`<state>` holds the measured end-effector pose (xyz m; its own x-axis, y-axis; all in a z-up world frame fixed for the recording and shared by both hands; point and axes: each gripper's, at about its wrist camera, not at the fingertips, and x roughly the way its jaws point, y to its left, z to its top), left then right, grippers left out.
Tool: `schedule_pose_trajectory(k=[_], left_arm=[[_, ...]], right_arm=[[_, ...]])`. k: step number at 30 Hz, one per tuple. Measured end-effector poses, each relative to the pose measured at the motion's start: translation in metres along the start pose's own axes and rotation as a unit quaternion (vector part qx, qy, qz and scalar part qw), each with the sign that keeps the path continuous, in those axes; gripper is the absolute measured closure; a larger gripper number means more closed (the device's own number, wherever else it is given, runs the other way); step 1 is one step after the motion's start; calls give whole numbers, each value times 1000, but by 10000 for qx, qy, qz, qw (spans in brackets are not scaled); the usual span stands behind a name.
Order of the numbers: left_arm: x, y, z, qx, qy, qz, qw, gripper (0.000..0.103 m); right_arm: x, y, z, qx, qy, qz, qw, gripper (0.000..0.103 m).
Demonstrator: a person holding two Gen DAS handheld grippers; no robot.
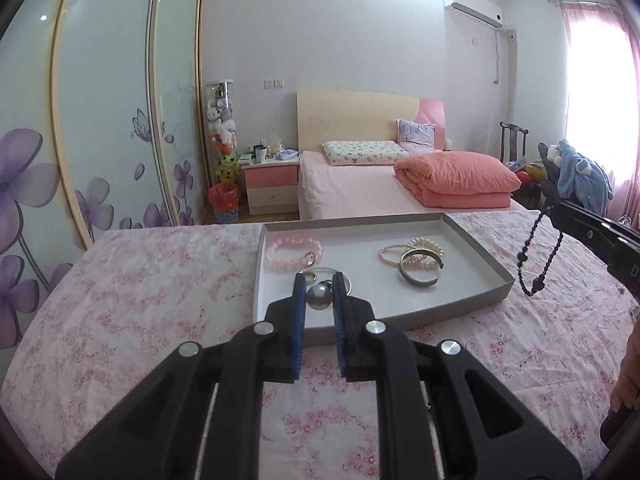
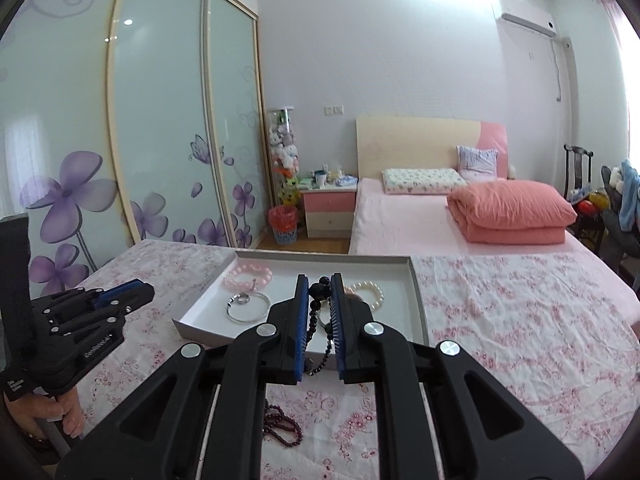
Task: Organize jewelry
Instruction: 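Carry the earring with the left tool while the right tool carries the black bracelet to the tray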
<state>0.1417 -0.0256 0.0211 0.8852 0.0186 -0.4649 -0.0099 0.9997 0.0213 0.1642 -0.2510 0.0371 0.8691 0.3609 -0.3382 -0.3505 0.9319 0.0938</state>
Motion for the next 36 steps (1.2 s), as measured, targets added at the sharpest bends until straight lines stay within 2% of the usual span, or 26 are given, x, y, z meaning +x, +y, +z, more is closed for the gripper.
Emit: schedule_pose_trajectory(k=[12,36], left_arm=[[-7,-9,-1,219,-216,-46,9995,89],[4,-12,1,311,-112,-75,9994,89]], right_arm=[[-4,3,2,-71,-127,67,9999,91],[-1,5,2,-106,-133,40,9998,91]])
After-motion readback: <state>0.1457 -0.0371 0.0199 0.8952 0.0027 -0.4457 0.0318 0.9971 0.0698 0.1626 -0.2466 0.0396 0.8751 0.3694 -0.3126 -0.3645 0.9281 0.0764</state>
